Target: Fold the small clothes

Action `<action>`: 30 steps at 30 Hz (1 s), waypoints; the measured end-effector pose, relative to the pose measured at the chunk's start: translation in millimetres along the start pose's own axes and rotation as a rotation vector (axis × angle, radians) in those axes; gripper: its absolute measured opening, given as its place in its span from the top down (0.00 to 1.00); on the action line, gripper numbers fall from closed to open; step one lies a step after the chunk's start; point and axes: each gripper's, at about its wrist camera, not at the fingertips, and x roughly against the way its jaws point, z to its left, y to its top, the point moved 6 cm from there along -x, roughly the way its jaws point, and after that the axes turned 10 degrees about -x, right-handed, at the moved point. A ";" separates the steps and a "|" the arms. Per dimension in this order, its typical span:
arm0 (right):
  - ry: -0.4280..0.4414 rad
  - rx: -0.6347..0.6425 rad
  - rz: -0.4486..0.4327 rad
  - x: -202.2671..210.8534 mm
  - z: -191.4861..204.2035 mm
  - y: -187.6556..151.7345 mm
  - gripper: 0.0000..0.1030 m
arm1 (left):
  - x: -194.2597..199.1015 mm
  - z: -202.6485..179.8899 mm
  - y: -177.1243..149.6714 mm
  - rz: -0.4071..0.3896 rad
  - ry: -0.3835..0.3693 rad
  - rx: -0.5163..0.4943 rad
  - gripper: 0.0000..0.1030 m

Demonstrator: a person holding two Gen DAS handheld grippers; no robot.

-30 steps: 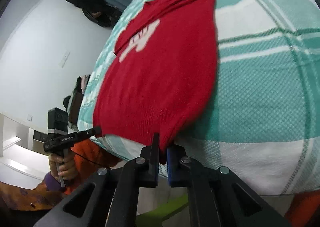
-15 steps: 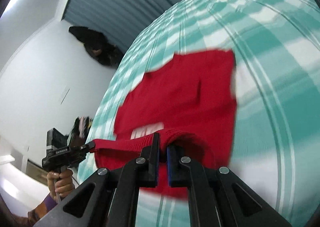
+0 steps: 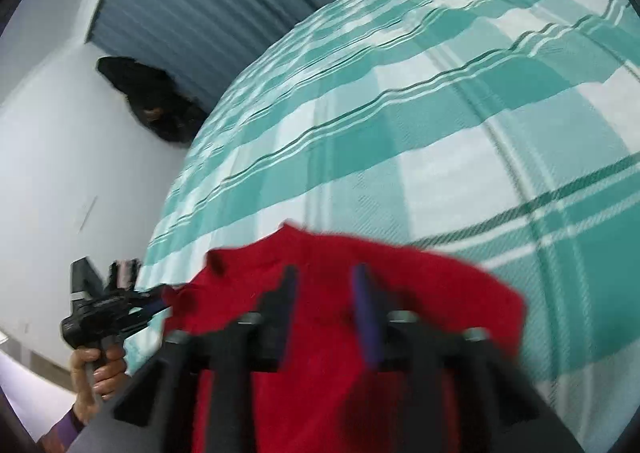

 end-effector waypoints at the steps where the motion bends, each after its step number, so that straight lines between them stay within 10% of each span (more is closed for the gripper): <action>1: 0.001 0.001 -0.018 3.8 -1.2 4.9 0.63 | 8.5 4.4 0.9 -0.017 0.012 -0.002 0.41; 5: 0.011 0.098 -0.056 38.7 9.0 4.8 0.63 | 47.1 0.2 -14.2 -0.095 0.053 -0.104 0.41; 10: 0.069 0.355 0.135 63.8 39.0 -69.0 0.63 | 56.2 -50.6 -93.3 -0.017 -0.084 -0.400 0.26; 12: 0.051 0.458 0.207 64.2 33.8 -111.3 0.63 | 35.5 -49.5 -115.5 0.039 -0.018 -0.464 0.26; 16: -0.162 0.450 0.268 47.9 -23.7 -140.3 0.74 | 15.2 -16.4 -116.0 0.073 0.085 -0.383 0.41; 23: -0.084 0.442 0.125 103.6 7.0 -141.9 0.73 | 91.3 -16.6 -140.3 -0.039 0.062 -0.360 0.16; 30: -0.172 0.257 0.148 91.2 -60.5 -167.4 0.74 | 118.4 70.0 -198.8 0.026 0.300 -0.245 0.16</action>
